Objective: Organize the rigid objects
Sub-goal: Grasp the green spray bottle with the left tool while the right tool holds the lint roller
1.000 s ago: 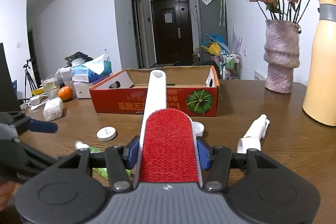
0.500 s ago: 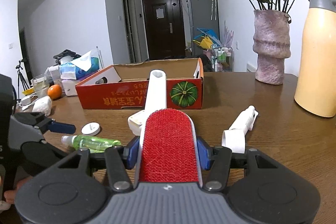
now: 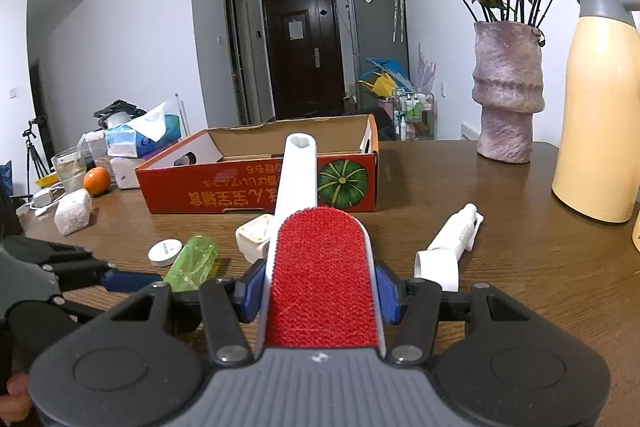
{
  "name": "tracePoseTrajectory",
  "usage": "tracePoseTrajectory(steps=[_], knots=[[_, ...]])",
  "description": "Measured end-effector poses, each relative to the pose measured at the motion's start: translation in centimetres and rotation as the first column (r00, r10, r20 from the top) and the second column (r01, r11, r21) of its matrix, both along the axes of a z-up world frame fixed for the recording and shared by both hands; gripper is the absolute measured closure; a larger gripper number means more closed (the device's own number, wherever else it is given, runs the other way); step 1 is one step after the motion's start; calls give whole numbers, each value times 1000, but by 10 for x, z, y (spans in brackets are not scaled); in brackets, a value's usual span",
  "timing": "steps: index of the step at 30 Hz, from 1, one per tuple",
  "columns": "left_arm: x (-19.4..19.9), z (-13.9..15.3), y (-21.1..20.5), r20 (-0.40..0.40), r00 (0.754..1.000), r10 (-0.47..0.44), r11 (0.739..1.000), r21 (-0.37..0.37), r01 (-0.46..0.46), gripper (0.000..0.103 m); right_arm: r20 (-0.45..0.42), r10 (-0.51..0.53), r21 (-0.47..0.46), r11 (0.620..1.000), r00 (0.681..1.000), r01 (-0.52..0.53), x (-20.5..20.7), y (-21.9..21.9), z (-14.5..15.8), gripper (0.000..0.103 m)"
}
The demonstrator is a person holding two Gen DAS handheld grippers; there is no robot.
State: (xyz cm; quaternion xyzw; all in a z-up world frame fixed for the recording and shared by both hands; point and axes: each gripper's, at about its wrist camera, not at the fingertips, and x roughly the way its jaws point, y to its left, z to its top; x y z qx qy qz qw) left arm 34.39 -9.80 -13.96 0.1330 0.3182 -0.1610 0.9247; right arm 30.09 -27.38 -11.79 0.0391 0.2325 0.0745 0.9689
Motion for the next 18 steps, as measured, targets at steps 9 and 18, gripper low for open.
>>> tracePoseTrajectory(steps=[9, 18], knots=[[27, -2, 4, -90, 978, 189, 976, -95, -198, 71, 4, -16, -7, 1000, 1000, 16, -1, 1, 0, 48], [20, 3, 6, -92, 976, 197, 972, -113, -207, 71, 11, -37, -18, 999, 999, 37, -1, 5, 0, 48]])
